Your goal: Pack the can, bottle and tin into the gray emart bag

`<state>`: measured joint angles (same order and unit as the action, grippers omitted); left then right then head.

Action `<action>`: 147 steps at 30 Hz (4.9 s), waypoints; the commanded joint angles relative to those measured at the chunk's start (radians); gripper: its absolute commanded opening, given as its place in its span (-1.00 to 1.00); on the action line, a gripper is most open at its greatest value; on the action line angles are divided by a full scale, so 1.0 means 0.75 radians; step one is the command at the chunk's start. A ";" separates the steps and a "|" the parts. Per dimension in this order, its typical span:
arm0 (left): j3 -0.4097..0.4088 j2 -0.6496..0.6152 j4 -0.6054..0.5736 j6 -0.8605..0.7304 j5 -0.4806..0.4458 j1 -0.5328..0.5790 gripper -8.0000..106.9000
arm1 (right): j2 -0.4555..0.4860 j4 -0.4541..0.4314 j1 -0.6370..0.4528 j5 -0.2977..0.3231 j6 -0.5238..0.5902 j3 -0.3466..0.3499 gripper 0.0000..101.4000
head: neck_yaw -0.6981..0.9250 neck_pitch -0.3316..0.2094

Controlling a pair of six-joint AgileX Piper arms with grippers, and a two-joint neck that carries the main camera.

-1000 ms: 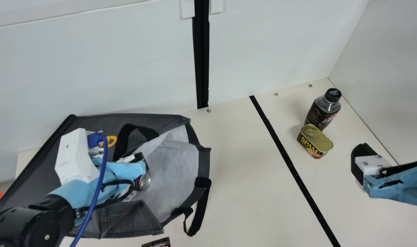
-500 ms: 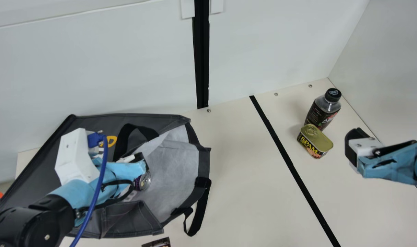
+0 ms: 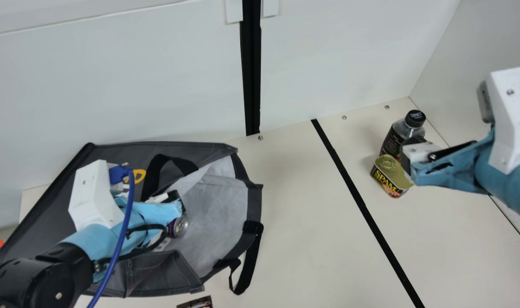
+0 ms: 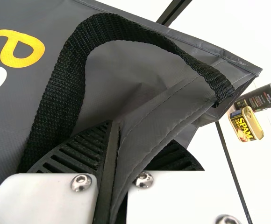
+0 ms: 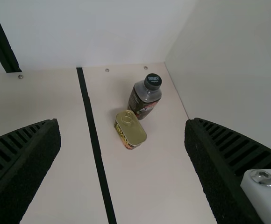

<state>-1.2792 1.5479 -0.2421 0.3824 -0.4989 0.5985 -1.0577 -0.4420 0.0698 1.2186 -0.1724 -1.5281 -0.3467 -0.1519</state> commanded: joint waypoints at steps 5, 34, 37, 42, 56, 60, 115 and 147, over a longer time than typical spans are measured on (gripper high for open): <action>0.000 0.000 0.000 0.000 0.000 0.000 -0.68 | -0.059 -0.049 0.062 0.002 -0.055 -0.035 0.79 | -0.003 -0.030; 0.000 0.000 0.000 0.000 0.000 0.000 -0.68 | -0.325 0.192 -0.189 -0.159 0.171 -0.185 0.79 | -0.003 -0.030; 0.000 0.000 0.000 0.000 0.000 0.000 -0.68 | -0.351 0.221 -0.224 -0.176 0.207 -0.192 0.79 | -0.003 -0.030; 0.000 0.000 0.000 0.000 0.000 0.000 -0.68 | -0.394 0.271 -0.285 -0.204 0.266 -0.201 0.79 | -0.003 -0.030; 0.000 0.000 0.000 0.000 0.000 0.000 -0.68 | -0.524 0.414 -0.448 -0.257 0.421 -0.236 0.79 | -0.003 -0.030; 0.000 0.000 0.000 0.000 0.000 0.000 -0.68 | -0.558 0.446 -0.487 -0.275 0.459 -0.239 0.79 | -0.003 -0.030; 0.000 0.000 0.000 0.000 0.000 0.000 -0.68 | -1.087 0.671 -0.735 -0.298 0.685 -0.436 0.79 | -0.003 -0.030; 0.000 0.000 0.000 0.000 0.000 0.000 -0.68 | -1.277 0.690 -0.770 -0.292 0.688 -0.523 -0.66 | -0.003 -0.030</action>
<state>-1.2792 1.5479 -0.2421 0.3824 -0.4989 0.5985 -2.0123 0.0808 -0.5076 1.0011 0.3434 -1.9205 -0.3482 -0.1519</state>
